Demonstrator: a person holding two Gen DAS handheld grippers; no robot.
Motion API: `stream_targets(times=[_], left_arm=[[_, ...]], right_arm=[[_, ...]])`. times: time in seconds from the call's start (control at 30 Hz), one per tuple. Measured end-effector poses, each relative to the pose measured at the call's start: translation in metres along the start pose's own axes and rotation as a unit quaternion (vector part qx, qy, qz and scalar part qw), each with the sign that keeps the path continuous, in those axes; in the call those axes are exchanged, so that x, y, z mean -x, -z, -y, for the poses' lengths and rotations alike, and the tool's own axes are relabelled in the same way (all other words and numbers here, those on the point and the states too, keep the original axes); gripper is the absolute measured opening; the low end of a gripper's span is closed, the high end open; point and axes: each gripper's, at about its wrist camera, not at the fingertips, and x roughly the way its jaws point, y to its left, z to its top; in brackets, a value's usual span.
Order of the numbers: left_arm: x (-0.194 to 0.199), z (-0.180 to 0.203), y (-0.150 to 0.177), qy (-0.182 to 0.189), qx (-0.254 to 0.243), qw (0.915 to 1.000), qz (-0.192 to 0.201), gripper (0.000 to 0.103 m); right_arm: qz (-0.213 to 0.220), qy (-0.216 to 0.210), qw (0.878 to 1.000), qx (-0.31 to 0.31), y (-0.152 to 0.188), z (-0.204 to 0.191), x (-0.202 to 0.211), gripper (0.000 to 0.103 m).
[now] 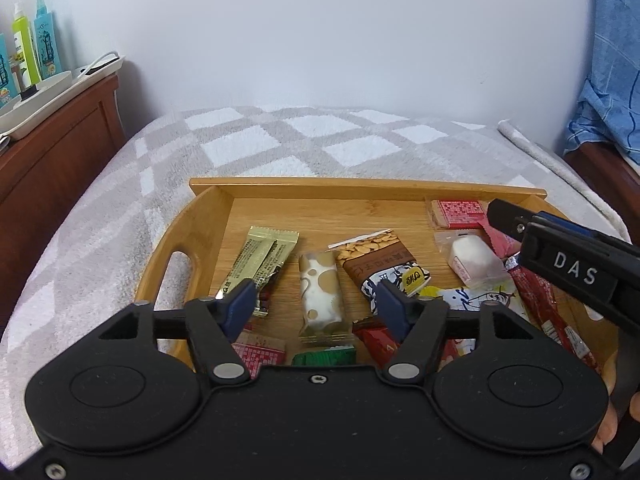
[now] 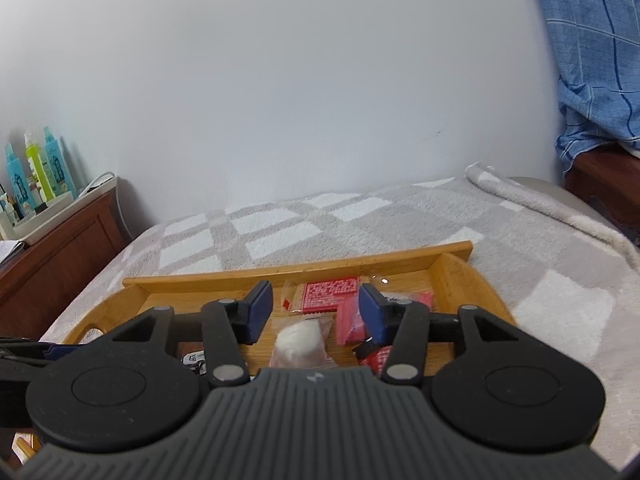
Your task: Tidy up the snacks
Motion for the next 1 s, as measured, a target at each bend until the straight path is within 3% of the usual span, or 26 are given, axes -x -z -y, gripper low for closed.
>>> stream_targets(times=[0.13,0.4,0.47,0.7,1.0], left_arm=[[0.010,0.001,0.001,0.001,-0.007,1.0000,0.007,0.079],[0.034,0.008,0.008,0.004,-0.028,0.9994,0.018,0.083],[0.041,0.009,0.012,0.004,-0.030,0.9993,0.021,0.091],[0.069,0.009,0.029,0.008,-0.032,0.9987,0.038,0.092],[0.100,0.004,0.057,0.012,-0.020,0.9986,0.048,0.097]], right_arm=[[0.014,0.007,1.000,-0.003,-0.003,0.007,0.011,0.075],[0.041,0.023,0.999,-0.007,-0.002,0.019,0.046,0.085],[0.043,0.022,0.999,-0.012,0.000,0.021,0.057,0.085],[0.072,0.032,0.997,0.002,0.012,0.024,0.092,0.089],[0.075,0.035,0.997,0.006,0.040,0.031,0.131,0.096]])
